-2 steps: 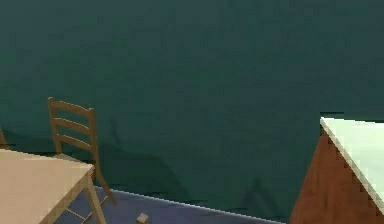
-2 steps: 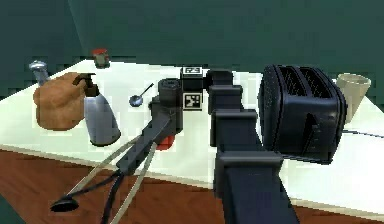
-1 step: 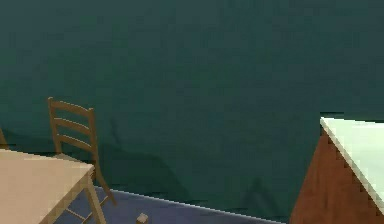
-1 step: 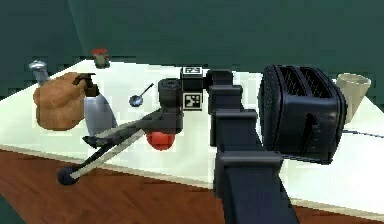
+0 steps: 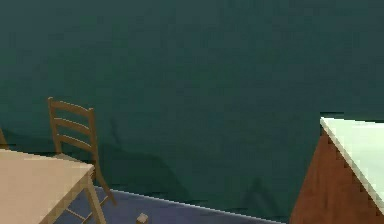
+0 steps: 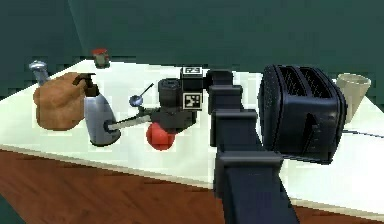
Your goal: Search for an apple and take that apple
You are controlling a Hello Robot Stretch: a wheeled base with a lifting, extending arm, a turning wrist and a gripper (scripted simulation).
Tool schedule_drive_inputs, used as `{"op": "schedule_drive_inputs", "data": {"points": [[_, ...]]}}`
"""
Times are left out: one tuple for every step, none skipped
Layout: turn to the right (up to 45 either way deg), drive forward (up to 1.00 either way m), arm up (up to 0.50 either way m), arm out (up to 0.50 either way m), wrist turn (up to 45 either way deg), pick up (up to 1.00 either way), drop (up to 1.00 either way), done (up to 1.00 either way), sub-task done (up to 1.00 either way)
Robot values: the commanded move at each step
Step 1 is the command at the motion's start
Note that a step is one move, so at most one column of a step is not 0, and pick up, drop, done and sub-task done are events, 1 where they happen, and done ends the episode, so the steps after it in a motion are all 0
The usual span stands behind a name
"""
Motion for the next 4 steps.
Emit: {"op": "schedule_drive_inputs", "data": {"points": [[0.0, 0.00, 0.00, 0.00, 24.0, 0.00, 0.00, 0.00, 0.00], [0.0, 0.00, -0.10, 0.00, 0.0, 0.00, 0.00, 0.00, 0.00], [0.0, 0.00, 0.00, 0.00, 0.0, 1.00, 0.00, 0.00, 0.00], [0.0, 0.00, 0.10, 0.00, 0.0, 0.00, 0.00, 0.00, 0.00]]}}
